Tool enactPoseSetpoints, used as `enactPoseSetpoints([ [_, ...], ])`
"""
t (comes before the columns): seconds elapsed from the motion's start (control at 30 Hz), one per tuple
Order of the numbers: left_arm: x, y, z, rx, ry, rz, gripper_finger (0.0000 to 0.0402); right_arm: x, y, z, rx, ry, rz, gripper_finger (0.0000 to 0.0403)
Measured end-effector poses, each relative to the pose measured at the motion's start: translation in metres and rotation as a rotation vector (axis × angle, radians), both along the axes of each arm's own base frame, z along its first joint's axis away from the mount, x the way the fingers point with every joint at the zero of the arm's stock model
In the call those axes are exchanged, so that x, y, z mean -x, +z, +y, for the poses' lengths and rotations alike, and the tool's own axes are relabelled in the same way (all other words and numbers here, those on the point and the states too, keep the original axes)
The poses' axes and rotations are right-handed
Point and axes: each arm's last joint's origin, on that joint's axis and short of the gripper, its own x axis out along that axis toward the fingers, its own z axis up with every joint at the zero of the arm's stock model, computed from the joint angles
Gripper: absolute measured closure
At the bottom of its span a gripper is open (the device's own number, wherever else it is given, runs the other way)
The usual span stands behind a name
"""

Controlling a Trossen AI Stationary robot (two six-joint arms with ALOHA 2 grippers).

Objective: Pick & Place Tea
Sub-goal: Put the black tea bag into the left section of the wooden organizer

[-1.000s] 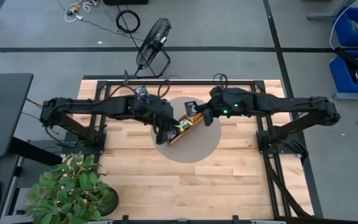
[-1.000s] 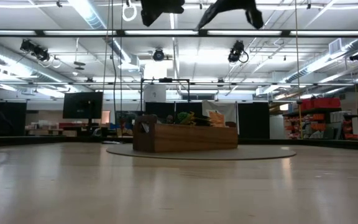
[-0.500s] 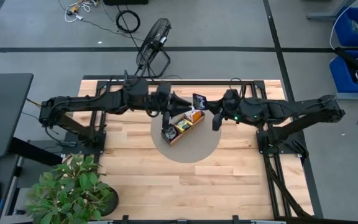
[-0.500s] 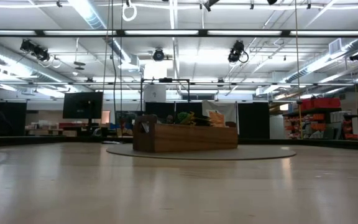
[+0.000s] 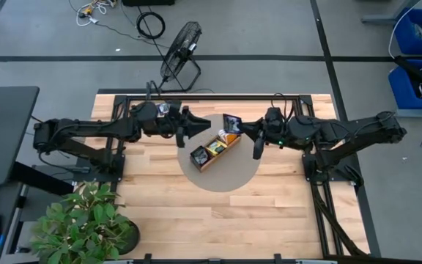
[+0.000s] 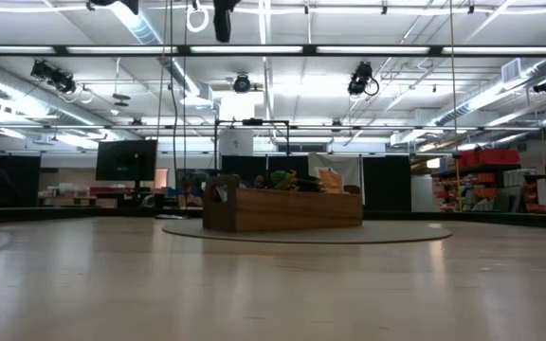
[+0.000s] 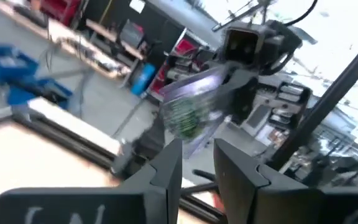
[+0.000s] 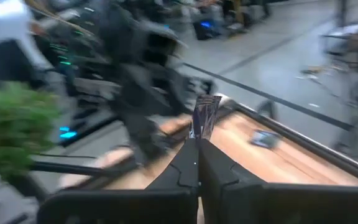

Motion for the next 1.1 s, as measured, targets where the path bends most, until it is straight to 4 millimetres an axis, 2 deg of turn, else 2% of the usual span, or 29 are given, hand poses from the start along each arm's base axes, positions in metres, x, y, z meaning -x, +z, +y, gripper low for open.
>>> enactPoseSetpoints([
  [0.13,0.002,-0.011,0.005,0.108,-0.079,0.021,0.0305,-0.010,0.003,-0.001,-0.002,0.080,-0.059,0.0403],
  [0.3,0.002,-0.003,0.006,0.131,-0.162,-0.060,0.0296,-0.026,-0.006,-0.005,-0.035,0.121,-0.050,0.0403],
  [0.77,0.003,-0.005,0.011,0.164,-0.192,-0.047,0.0204,-0.030,-0.002,-0.003,-0.038,0.146,-0.105,0.0403],
  [0.93,0.003,-0.005,0.011,0.169,-0.192,-0.042,0.0202,-0.036,-0.006,-0.002,-0.049,0.162,-0.097,0.0403],
  [1.1,0.001,-0.009,0.012,0.175,-0.186,-0.016,0.0219,-0.043,-0.010,-0.005,-0.047,0.151,-0.094,0.0403],
])
